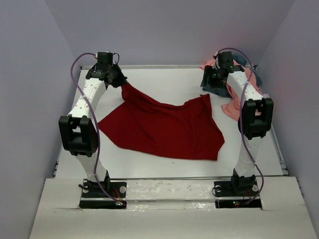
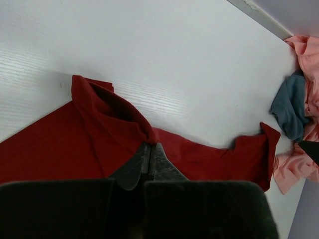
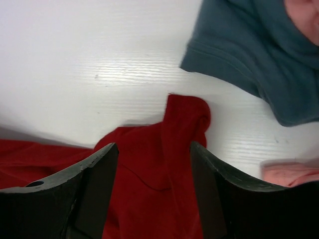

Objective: Fold and stack the t-shirts
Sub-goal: Flatten out the tshirt

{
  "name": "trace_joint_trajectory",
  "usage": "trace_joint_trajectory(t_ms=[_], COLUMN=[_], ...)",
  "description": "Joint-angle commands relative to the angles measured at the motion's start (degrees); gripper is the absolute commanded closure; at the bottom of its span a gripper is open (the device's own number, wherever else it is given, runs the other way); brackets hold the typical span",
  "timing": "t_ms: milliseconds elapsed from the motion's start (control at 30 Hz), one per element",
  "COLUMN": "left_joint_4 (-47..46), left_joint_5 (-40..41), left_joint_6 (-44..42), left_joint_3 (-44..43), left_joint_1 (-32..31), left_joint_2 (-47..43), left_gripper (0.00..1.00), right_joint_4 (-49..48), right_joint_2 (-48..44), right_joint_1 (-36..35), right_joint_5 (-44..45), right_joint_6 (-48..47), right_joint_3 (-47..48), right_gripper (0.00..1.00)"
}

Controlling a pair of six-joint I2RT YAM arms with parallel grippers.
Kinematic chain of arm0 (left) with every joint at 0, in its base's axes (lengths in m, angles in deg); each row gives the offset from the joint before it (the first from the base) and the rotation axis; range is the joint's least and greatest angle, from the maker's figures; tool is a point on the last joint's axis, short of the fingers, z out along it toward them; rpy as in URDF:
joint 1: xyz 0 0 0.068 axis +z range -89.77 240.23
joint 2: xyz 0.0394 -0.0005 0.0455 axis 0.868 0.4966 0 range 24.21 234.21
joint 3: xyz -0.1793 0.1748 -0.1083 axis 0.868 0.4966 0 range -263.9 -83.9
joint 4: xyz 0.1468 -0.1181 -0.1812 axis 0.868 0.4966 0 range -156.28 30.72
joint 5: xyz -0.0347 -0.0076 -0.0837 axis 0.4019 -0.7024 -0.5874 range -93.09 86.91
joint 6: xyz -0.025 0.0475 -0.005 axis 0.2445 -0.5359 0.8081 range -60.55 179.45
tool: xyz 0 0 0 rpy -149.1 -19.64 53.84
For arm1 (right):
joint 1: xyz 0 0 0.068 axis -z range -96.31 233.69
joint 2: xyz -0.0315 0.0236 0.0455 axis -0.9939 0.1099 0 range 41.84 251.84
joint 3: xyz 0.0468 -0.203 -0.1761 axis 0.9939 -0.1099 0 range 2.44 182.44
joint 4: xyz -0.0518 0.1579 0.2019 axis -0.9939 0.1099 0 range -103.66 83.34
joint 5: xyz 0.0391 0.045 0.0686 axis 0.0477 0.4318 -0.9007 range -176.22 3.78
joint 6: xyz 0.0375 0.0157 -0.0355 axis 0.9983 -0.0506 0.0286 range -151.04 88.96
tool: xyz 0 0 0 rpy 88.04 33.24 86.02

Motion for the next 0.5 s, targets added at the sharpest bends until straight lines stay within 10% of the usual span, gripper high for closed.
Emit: trace_joint_trajectory(t_ms=[0,467], left_joint_4=[-0.46,0.6], left_joint_5=[-1.73,-2.87], left_joint_6=[-1.84,-4.21], left_joint_3=[-1.5,0.52], left_joint_1=[0.24,0.68], left_joint_2=[-1.03,-0.5], left_gripper=[1.0,1.0], right_joint_4=[2.87,12.63], right_joint_2=[0.58,8.57], right_joint_1=[-6.49,-12.91], right_joint_5=[7.02,36.97], right_joint_6=[-5.67,-7.52], right_joint_3=[2.69,9.36], right_gripper=[0.36,0.5])
